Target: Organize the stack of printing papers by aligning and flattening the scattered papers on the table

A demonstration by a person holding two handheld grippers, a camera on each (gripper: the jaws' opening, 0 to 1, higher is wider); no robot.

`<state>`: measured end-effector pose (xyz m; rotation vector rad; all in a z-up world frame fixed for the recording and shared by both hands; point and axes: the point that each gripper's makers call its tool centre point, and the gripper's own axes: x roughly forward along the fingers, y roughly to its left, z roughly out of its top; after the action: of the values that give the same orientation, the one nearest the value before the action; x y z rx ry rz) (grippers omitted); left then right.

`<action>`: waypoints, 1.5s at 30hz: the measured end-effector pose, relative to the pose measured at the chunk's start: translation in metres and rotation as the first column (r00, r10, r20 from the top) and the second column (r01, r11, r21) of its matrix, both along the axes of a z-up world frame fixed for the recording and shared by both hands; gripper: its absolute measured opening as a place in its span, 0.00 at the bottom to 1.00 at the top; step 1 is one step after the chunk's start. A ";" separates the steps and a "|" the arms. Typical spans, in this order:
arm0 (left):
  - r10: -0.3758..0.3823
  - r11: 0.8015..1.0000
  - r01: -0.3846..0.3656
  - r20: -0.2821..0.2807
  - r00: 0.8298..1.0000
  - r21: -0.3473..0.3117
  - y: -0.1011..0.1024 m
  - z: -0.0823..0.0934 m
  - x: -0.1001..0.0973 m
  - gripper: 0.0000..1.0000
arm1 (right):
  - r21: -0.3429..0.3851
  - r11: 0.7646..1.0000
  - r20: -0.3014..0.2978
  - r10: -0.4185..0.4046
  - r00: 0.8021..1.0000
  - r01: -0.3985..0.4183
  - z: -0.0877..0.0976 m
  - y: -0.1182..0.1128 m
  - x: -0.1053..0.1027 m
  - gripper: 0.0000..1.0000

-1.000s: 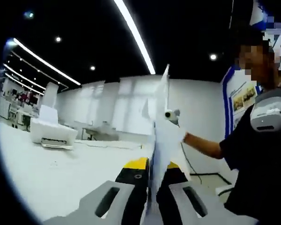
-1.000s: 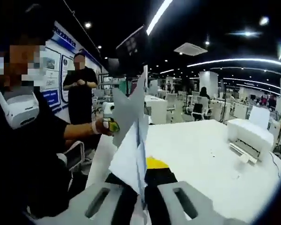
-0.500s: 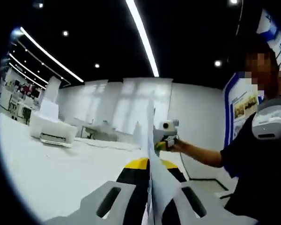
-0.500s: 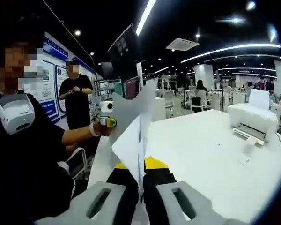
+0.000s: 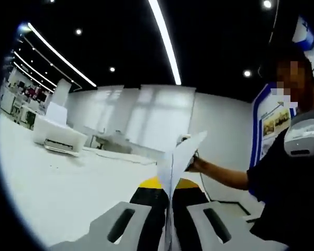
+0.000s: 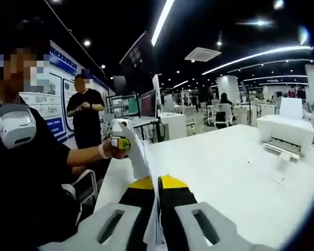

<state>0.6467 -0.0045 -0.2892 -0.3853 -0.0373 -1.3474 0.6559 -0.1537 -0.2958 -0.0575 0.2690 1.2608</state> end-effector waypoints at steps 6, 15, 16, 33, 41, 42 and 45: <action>0.027 0.997 -0.022 -0.070 0.997 0.080 -0.002 -0.038 0.015 0.19 | -0.047 0.999 -0.068 0.015 0.998 -0.018 -0.041 0.001 0.001 0.20; 0.007 1.000 -0.007 -0.005 1.000 0.031 -0.002 -0.020 0.008 0.06 | -0.030 0.999 -0.091 0.029 0.995 -0.032 -0.037 0.002 -0.008 0.00; 0.005 1.000 -0.006 0.008 1.000 0.031 -0.003 -0.011 0.006 0.06 | -0.044 0.999 -0.059 0.020 0.998 -0.022 -0.027 0.003 -0.006 0.00; 0.027 0.997 -0.028 0.015 1.000 0.068 -0.007 -0.040 0.018 0.12 | 0.014 1.000 -0.070 -0.021 0.997 0.022 -0.001 -0.016 -0.003 0.00; -0.013 1.000 0.012 0.054 0.998 0.021 -0.007 -0.039 0.006 0.05 | 0.071 0.997 -0.010 -0.009 1.000 0.009 -0.011 -0.022 -0.006 0.05; -0.018 1.000 0.017 0.058 0.998 0.016 -0.007 -0.039 0.004 0.05 | 0.105 0.994 -0.010 0.002 1.000 -0.001 -0.010 -0.021 -0.009 0.07; -0.034 0.999 0.032 0.068 0.997 0.019 -0.008 -0.039 0.001 0.05 | 0.147 0.989 -0.033 -0.001 0.999 0.006 -0.017 -0.025 -0.009 0.23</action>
<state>0.6473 -0.0124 -0.3281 -0.3259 -0.0752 -1.3925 0.6465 -0.1785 -0.3127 0.0903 0.2039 1.2752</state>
